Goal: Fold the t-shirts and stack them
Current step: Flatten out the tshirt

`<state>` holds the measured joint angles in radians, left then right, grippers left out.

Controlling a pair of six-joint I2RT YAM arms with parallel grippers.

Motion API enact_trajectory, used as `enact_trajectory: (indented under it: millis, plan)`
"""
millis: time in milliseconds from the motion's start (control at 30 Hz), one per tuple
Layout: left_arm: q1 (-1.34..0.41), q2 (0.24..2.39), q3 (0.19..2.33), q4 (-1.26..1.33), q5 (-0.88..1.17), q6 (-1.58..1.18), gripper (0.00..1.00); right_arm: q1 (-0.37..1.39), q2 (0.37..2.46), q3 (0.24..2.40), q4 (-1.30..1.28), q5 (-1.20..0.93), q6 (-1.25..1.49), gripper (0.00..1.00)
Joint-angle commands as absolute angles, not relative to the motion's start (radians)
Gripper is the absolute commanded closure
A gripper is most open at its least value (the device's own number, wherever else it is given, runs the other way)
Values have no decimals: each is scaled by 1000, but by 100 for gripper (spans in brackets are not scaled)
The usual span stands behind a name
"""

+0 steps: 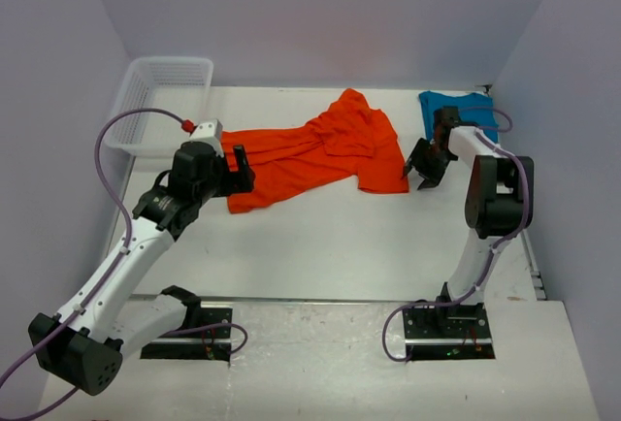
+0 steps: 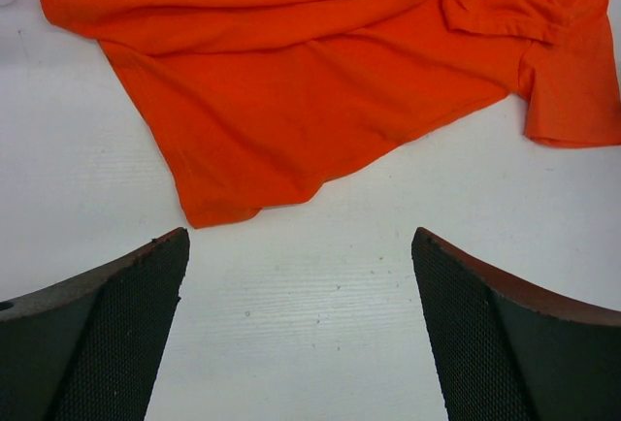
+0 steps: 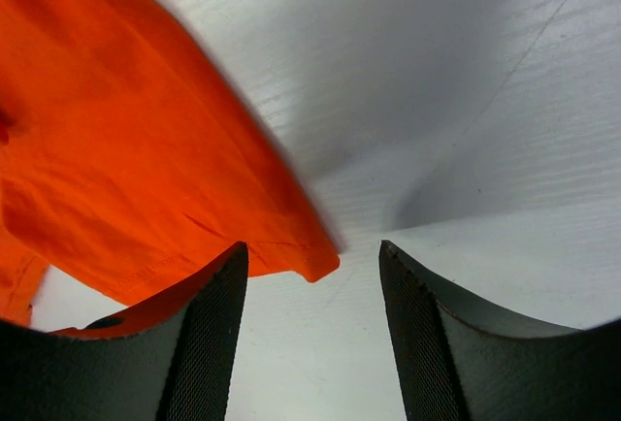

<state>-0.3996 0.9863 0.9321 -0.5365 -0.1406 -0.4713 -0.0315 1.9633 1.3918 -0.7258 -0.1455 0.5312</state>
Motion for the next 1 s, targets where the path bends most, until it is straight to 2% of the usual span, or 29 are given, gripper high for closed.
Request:
enact_trajectory:
  millis: [0, 200, 367, 967]
  plan:
    - [-397, 973, 994, -543, -124, -440, 4, -31, 1973, 1420, -793, -149, 526, 43]
    - [-396, 937, 1058, -575, -135, -420, 3, -31, 1997, 1437, -865, -152, 519, 43]
    - [-396, 914, 1042, -539, -100, -434, 3, -25, 2052, 1528, -945, -147, 518, 48]
    - [-396, 891, 1066, -506, -23, -411, 2, 43, 2167, 1695, -1109, -130, 511, 53]
